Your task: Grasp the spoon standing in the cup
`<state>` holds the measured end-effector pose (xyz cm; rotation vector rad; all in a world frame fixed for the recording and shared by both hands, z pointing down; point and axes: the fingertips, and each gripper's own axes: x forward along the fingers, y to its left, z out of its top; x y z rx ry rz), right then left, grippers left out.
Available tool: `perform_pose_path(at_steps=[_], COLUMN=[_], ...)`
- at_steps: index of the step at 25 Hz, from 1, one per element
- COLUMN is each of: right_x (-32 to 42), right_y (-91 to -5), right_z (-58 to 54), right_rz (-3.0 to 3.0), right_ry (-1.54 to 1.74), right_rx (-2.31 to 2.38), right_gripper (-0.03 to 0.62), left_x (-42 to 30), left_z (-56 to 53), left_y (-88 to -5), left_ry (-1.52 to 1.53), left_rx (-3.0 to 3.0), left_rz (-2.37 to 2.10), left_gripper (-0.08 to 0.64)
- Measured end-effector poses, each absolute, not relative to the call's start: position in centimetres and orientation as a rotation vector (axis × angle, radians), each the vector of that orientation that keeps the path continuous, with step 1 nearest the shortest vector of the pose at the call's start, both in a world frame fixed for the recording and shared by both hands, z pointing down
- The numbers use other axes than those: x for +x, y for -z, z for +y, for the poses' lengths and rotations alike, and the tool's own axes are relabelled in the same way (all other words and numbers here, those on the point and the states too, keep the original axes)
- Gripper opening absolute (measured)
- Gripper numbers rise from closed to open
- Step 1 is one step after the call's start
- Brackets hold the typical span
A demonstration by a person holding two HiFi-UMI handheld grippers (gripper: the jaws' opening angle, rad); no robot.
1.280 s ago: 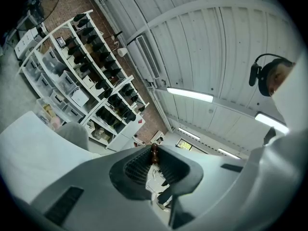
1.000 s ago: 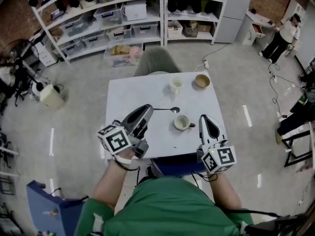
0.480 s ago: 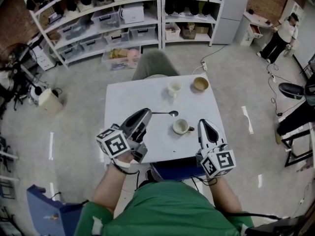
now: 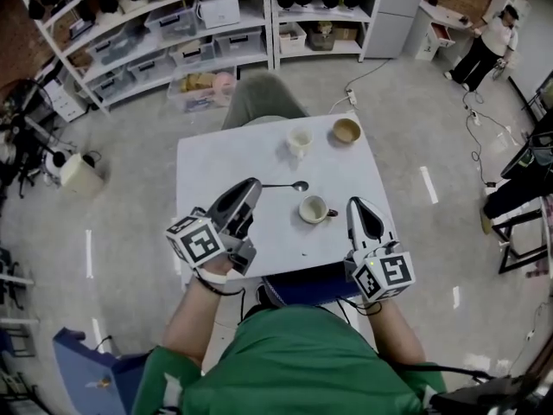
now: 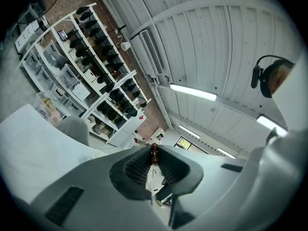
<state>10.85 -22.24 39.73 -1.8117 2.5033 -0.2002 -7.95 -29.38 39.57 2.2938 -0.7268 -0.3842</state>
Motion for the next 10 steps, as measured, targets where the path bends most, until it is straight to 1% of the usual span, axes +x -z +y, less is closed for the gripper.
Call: perform_pose_path(at_steps=[10], right_x=[13.1], right_y=[-40.6], right_z=[-24.9], right_rz=[2.464], right_ry=[0.196], right_rx=[-1.864], right_gripper=[0.021], left_x=[-5.8], left_z=[-33.4], left_y=[-41.7], left_ry=[0.352], left_rx=[2.290], left_rz=[-0.702], left_gripper=[0.055])
